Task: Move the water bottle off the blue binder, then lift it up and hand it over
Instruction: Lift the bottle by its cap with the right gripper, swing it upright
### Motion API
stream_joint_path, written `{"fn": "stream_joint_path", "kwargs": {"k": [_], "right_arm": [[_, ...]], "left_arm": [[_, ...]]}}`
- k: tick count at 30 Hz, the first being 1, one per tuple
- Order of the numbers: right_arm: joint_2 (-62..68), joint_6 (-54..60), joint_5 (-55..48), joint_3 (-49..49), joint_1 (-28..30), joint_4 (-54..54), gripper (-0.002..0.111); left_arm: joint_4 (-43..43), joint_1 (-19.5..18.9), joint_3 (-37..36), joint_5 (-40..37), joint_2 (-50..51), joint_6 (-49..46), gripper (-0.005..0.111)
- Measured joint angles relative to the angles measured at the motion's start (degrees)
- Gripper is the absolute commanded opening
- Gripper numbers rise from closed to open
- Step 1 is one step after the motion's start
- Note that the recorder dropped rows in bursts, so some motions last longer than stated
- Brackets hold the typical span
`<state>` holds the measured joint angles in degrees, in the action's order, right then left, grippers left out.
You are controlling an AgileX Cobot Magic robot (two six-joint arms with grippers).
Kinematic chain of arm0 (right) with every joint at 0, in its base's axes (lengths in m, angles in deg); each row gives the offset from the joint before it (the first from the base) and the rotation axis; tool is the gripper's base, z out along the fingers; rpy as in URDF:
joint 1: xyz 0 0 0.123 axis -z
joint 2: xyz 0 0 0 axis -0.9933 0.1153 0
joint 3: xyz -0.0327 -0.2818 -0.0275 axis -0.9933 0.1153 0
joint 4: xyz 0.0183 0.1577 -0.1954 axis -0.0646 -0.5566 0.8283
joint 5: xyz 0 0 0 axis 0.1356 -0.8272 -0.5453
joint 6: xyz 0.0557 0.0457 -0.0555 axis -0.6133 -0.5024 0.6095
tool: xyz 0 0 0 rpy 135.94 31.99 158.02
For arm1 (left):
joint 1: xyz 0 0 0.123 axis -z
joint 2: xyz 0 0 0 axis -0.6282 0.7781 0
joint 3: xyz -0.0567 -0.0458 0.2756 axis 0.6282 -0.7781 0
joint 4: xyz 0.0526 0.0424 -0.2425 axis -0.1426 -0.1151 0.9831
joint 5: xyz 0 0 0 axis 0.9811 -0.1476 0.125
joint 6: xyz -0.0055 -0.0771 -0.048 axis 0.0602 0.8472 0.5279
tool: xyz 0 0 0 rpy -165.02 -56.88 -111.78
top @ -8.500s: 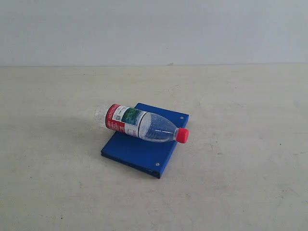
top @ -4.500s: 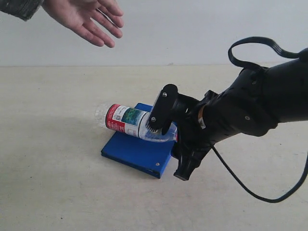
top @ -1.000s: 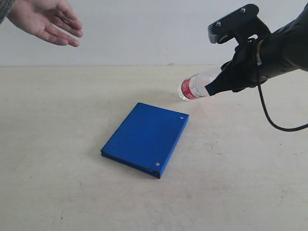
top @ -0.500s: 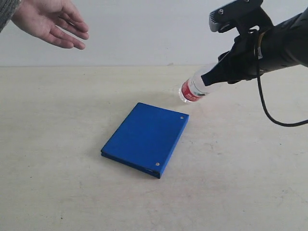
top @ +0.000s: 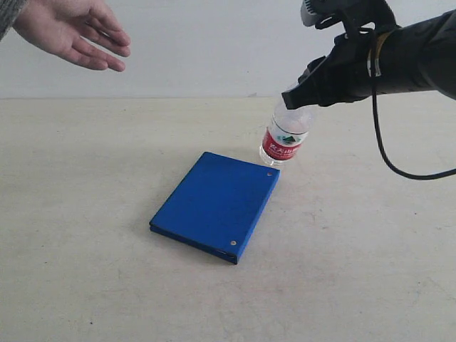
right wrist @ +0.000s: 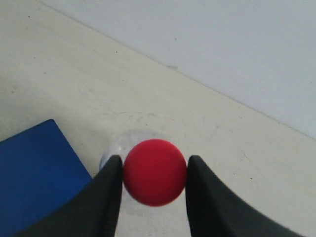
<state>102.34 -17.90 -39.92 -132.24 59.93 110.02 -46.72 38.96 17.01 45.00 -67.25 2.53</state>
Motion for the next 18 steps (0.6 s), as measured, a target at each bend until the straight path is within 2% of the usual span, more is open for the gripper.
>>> {"fn": "stream_joint_path", "kwargs": {"k": [18], "right_arm": [[0.0,5.5,4.1,0.0,0.0,0.1,0.000]], "left_arm": [[0.0,0.0,0.0,0.0,0.0,0.0,0.004]]}}
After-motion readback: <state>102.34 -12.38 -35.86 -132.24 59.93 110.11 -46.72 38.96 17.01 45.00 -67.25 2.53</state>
